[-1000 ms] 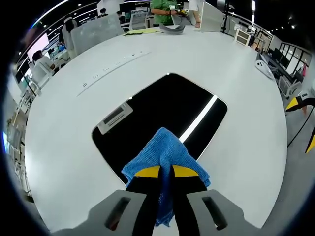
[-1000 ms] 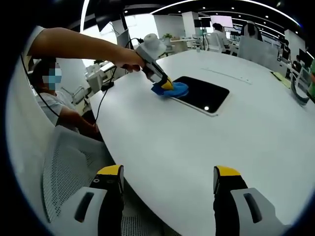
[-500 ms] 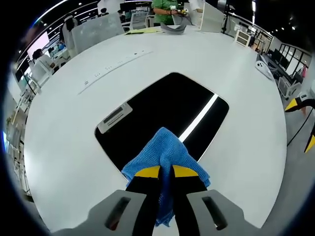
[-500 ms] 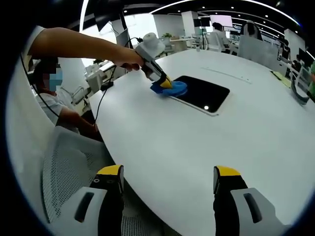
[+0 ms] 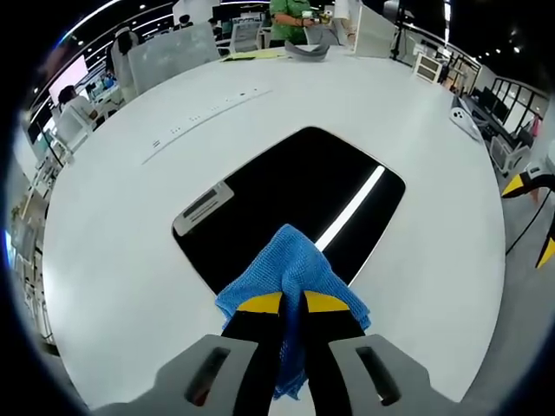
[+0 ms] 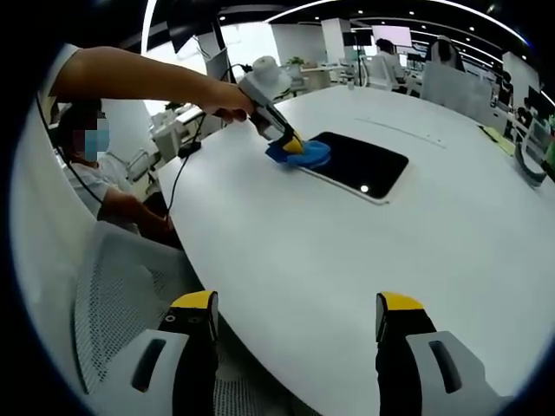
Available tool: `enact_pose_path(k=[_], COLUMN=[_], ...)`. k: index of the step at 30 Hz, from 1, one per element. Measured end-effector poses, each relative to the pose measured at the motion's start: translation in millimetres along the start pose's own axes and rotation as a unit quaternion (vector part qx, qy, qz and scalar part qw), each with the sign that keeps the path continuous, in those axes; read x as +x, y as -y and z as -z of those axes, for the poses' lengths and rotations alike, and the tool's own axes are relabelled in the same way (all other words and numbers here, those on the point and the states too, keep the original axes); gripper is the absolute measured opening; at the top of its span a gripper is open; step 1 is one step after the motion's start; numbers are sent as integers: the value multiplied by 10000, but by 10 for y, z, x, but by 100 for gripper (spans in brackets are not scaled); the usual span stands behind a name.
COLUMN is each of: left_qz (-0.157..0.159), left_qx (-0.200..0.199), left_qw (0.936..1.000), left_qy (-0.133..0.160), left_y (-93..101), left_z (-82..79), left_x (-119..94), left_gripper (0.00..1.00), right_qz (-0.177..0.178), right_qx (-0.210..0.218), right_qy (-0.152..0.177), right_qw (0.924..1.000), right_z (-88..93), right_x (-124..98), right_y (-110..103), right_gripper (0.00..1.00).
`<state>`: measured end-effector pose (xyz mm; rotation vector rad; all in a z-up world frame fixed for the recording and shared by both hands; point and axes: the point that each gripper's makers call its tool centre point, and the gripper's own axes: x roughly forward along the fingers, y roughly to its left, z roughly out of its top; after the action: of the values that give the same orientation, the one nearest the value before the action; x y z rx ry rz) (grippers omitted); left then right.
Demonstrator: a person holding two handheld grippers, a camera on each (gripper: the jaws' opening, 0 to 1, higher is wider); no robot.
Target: Wipe the mirror surface with the cleaning cloth until all visible marks leave the cleaned area.
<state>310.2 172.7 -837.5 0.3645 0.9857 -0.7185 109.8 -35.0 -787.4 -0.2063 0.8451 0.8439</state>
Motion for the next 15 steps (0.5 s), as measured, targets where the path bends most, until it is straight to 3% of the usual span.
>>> enact_pose_path(k=[15], left_qz=[-47], left_qx=[-58], left_qw=[10000], left_qy=[-31], left_y=[-89], left_z=[76], left_x=[-57], left_gripper=[6], right_qz=[37], right_qx=[37], right_qy=[25], right_qw=[10000], right_z=[19], right_x=[-15], right_y=[-5], right_gripper=[73])
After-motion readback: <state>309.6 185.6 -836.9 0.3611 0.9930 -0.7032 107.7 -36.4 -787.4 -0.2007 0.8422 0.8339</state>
